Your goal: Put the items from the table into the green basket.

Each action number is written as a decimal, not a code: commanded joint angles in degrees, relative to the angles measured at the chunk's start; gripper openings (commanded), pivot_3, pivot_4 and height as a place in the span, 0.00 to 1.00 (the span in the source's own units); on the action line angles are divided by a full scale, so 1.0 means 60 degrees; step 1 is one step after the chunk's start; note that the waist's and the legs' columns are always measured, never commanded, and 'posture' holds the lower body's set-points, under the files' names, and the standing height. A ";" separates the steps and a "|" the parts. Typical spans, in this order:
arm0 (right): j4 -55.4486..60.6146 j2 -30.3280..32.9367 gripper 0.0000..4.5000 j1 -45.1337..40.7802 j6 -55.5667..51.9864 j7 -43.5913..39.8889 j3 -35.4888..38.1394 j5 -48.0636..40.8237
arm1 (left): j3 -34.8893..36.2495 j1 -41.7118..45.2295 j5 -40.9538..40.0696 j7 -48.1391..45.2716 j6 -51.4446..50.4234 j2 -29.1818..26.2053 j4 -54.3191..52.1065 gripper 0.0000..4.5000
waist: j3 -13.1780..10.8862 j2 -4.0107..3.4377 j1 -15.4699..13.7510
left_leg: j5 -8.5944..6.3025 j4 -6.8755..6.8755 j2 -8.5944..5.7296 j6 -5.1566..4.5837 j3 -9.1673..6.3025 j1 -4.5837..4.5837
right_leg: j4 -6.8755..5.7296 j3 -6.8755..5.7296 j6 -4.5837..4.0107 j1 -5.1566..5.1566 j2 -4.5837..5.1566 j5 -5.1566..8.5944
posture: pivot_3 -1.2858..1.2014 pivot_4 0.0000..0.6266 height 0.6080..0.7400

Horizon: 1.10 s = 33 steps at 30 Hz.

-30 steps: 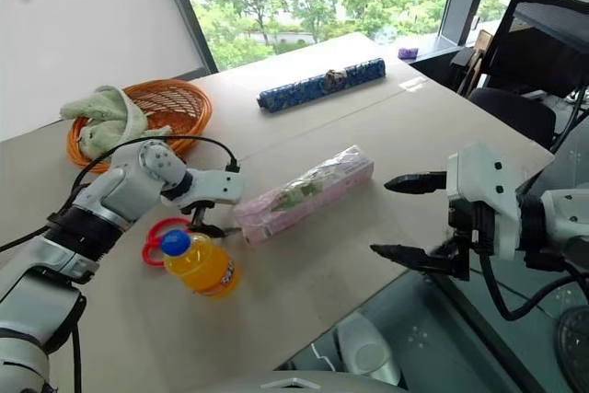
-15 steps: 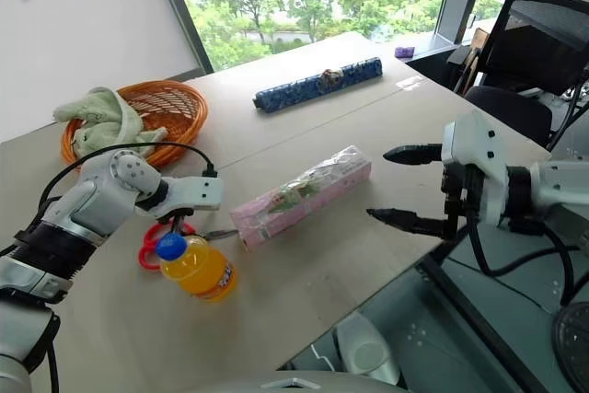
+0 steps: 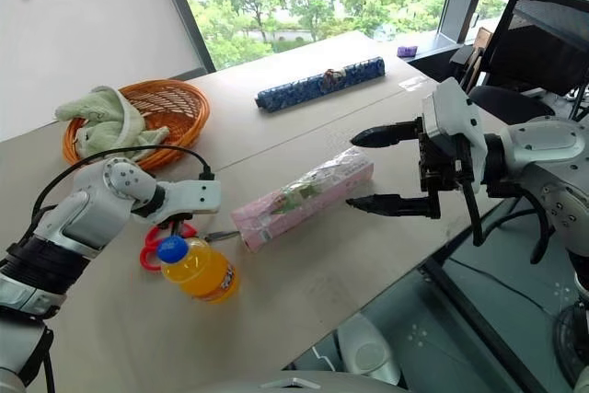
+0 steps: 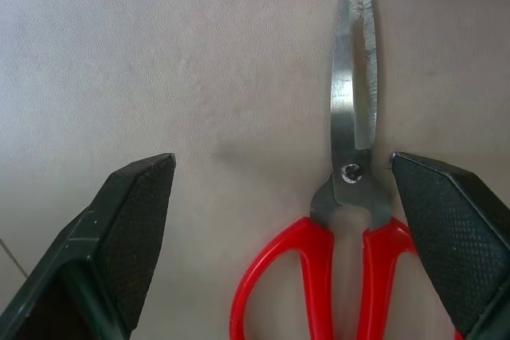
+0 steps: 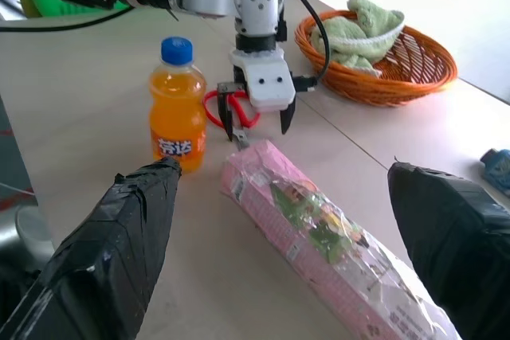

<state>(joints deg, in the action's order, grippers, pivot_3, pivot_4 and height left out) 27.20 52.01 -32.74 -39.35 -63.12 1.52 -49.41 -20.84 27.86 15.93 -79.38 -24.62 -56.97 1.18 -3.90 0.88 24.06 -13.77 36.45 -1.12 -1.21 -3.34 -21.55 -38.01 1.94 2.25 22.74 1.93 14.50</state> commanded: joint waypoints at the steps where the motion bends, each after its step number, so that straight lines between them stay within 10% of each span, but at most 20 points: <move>1: 0.0219 0.0051 1.00 -0.0241 0.0038 -0.0105 0.0332 -0.0140 | -0.0398 -0.0414 0.0125 -0.0151 -0.0132 -0.0002 -0.0006 0.99 | 0.0000 -0.0001 -0.0006 | 0.0000 0.0000 0.0000 0.0000 0.0000 0.0000 | 0.0000 0.0000 0.0000 0.0000 0.0000 0.0000 | 0.38 0.05 1.00; 5: 0.0220 0.0090 1.00 -0.0404 -0.0112 -0.0206 0.0229 -0.0160 | -0.0488 -0.0456 0.0209 -0.0192 -0.0109 -0.0007 -0.0018 0.81 | 0.0010 -0.0021 -0.0021 | 0.0000 0.0000 0.0000 0.0000 0.0001 0.0003 | -0.0003 0.0003 0.0000 -0.0001 0.0000 0.0000 | 0.38 0.06 1.00; 13: 0.0207 0.0009 1.00 -0.0503 -0.0179 -0.0211 0.0066 0.0072 | -0.0210 -0.0688 0.0068 -0.0199 -0.0224 -0.0184 -0.0204 0.00 | 0.0015 -0.0033 -0.0281 | 0.0001 0.0001 -0.0001 0.0000 0.0001 0.0085 | -0.0013 0.0004 -0.0001 -0.0064 0.0000 0.0000 | 0.39 0.04 1.00; 23: -0.0098 -0.0766 1.00 -0.0853 0.0131 -0.0022 -0.0297 0.0618 | 0.2480 -0.0945 -0.1711 0.0973 -0.2695 -0.0114 -0.0569 0.00 | 0.0014 -0.0028 -0.0634 | 0.0000 -0.0002 0.0001 0.0001 -0.0001 0.0099 | -0.0007 0.0002 0.0000 -0.0080 -0.0002 0.0000 | 0.42 0.01 1.00; 33: -0.0876 -0.2483 1.00 -0.1755 0.0942 0.0482 -0.0861 0.1562 | 0.8724 0.1856 -0.1798 0.8565 -0.4515 0.1221 0.0942 0.00 | 0.0027 0.0008 -0.2066 | -0.0014 0.0116 -0.0031 0.0027 -0.0052 -0.0103 | -0.0073 -0.0045 -0.0019 0.0085 0.0040 -0.0055 | 0.48 0.00 1.00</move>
<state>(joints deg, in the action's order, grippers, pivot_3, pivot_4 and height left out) 22.11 38.25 -40.81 -35.45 -61.11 -4.03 -40.53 25.27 37.59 3.35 -36.01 -54.06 -47.93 5.55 -3.73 0.93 11.66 -13.88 37.15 -1.37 -1.01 -3.62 -22.20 -38.51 1.73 2.12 23.33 2.21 14.15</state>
